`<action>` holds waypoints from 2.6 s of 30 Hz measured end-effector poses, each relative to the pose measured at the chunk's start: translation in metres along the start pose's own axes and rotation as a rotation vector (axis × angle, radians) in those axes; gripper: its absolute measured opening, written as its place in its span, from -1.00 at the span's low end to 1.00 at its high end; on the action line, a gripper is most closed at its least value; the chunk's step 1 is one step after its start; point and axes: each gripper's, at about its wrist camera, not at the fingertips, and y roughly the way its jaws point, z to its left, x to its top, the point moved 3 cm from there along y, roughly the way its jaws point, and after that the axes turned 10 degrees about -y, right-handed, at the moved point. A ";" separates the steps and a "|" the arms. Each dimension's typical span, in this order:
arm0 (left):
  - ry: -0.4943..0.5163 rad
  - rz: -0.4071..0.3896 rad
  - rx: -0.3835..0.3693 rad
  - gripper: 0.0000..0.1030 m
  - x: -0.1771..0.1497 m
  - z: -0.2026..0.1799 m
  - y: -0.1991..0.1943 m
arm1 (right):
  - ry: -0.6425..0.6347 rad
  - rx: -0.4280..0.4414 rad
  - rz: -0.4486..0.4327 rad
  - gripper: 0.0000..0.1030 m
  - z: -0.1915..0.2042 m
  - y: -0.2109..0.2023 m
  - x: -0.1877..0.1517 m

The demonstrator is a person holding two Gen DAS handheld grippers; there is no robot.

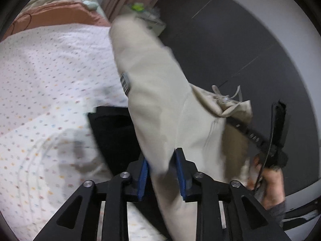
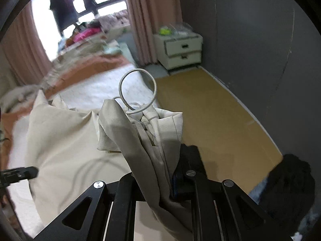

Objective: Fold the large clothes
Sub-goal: 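Carry the jacket with both tools toward the stack of dark clothes, then lower the jacket onto the dark clothes stack and open both tools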

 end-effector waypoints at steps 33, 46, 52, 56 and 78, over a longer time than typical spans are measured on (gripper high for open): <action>-0.001 0.178 -0.105 0.28 -0.125 -0.005 0.027 | 0.659 0.196 -0.064 0.40 -0.093 -0.066 -0.245; 0.042 0.236 -0.142 0.15 -0.158 -0.034 0.035 | 0.724 0.280 -0.137 -0.69 -0.089 -0.051 -0.253; 0.055 0.266 -0.168 0.14 -0.164 -0.047 0.033 | 0.638 0.218 -0.130 -0.78 -0.088 -0.064 -0.231; 0.031 0.320 -0.213 0.14 -0.172 -0.048 0.043 | 0.643 0.171 -0.130 -0.79 -0.098 -0.063 -0.225; 0.134 0.061 -0.080 0.33 -0.154 -0.028 -0.032 | 0.570 0.025 -0.093 0.03 -0.064 -0.126 -0.251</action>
